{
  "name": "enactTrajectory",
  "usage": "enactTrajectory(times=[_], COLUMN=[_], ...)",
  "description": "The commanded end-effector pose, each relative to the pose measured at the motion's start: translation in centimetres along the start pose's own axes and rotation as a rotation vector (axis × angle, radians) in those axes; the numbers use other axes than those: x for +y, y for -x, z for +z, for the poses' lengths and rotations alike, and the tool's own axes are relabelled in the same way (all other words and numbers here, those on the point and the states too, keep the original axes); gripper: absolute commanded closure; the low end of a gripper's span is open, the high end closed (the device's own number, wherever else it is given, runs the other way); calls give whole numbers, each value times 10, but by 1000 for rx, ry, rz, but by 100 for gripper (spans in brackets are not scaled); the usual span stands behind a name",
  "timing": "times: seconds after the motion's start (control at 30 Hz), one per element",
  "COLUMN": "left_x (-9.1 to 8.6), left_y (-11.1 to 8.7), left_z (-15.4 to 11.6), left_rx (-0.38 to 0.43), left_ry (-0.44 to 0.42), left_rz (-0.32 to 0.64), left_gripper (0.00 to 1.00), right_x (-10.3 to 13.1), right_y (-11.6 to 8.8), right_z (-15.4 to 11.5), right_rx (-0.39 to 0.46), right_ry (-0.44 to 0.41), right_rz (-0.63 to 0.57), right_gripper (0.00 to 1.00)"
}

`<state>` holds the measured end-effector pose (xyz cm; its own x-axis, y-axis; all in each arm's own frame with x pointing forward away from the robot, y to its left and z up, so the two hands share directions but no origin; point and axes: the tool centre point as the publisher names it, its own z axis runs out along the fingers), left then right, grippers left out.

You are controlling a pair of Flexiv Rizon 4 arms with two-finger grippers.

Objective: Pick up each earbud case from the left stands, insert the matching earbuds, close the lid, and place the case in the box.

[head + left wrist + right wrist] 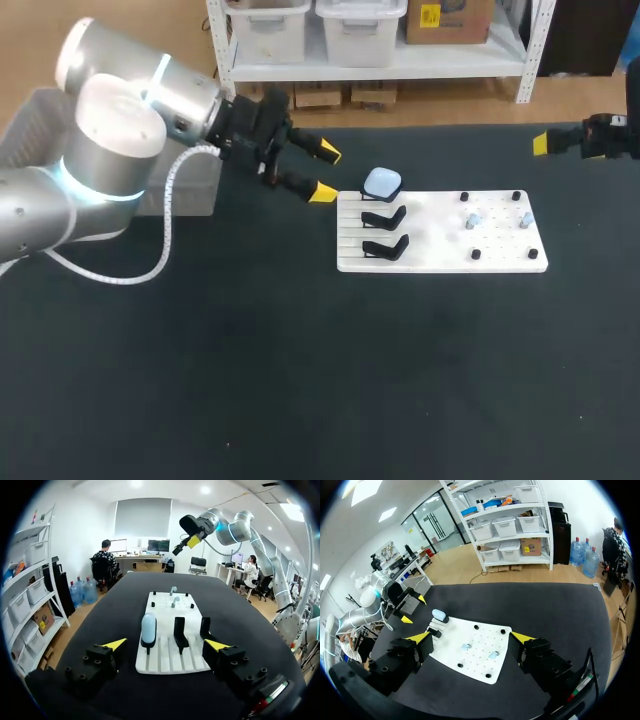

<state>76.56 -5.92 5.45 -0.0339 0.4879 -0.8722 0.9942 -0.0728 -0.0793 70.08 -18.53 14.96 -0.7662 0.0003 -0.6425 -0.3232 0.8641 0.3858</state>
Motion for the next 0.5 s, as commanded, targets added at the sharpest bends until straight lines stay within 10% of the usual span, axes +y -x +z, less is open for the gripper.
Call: enactTrajectory(times=[0.03, 0.5], left_x=[10, 16], left_y=[-2, -4], left_z=[10, 30], left_rx=[-8, -25], left_ry=[-7, -30], left_rz=[7, 26], left_gripper=[8, 18], right_x=[0, 0], right_y=[0, 0], right_z=[0, 0], right_rx=[0, 0], right_ry=[1, 1], right_rz=[0, 0], right_gripper=[0, 0])
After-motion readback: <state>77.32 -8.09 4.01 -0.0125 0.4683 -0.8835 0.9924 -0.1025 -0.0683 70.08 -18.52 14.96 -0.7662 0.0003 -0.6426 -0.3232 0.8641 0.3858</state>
